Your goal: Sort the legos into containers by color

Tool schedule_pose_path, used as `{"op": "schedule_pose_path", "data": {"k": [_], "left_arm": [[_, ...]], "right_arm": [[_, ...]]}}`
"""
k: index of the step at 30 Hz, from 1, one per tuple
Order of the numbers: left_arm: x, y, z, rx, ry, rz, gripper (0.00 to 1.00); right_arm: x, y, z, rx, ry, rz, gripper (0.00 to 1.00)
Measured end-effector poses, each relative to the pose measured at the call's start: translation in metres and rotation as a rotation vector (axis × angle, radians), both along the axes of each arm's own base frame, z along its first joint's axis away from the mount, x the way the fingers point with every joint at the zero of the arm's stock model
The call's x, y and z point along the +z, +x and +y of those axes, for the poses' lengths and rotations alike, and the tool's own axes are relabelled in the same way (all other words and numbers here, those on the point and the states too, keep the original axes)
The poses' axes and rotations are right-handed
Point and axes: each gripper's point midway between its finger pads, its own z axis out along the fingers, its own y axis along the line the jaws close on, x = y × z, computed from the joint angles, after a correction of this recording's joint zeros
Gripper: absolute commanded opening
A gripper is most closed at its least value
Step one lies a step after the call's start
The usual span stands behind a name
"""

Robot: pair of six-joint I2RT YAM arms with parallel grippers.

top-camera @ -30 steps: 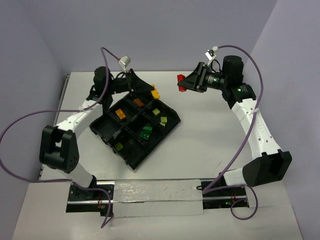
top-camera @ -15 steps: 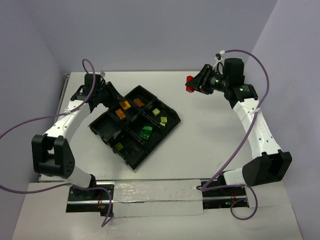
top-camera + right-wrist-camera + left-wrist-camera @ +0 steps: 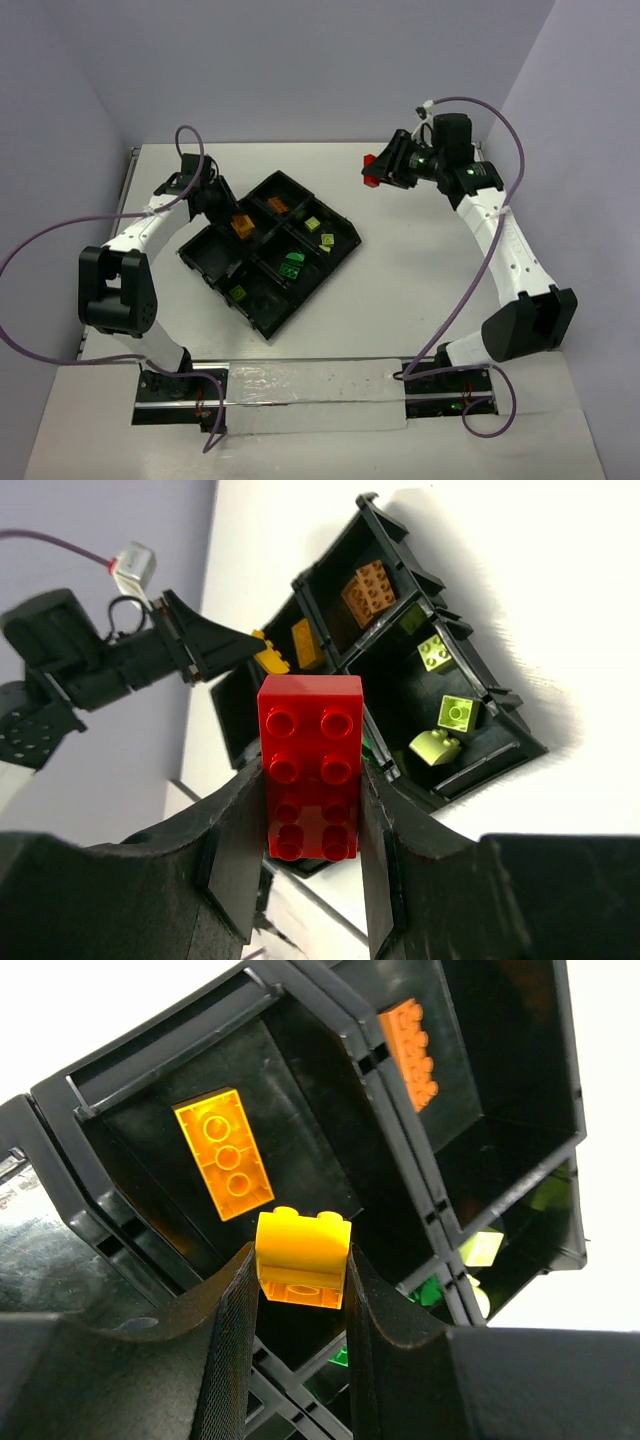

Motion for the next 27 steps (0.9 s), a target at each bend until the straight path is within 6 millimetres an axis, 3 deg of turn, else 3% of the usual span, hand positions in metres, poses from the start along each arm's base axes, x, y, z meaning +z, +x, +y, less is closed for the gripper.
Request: {"op": "schedule_pose_path", "data": {"k": [2,8,10,14,20,27], "left_arm": [[-0.004,0.003,0.000,-0.004,0.008,0.008,0.18],[-0.010,0.009,0.001,-0.027,0.033,0.022,0.70],[-0.011,0.008,0.001,-0.035,0.039,0.027,0.83],[-0.012,0.005,0.002,-0.040,0.050,0.040,0.92],[-0.007,0.009,0.009,-0.021,0.091,0.021,0.92],[0.032,0.030,0.007,-0.016,0.079,-0.102,0.90]], "right_arm": [[-0.008,0.006,0.011,0.018,-0.024,0.016,0.00],[-0.038,0.028,0.036,0.046,-0.111,0.068,0.00],[-0.047,0.034,0.041,0.051,-0.140,0.082,0.00],[-0.065,0.045,0.051,0.059,-0.202,0.099,0.00],[-0.086,0.051,0.068,0.094,-0.272,0.105,0.00],[-0.101,0.054,0.083,0.136,-0.332,0.098,0.00]]}}
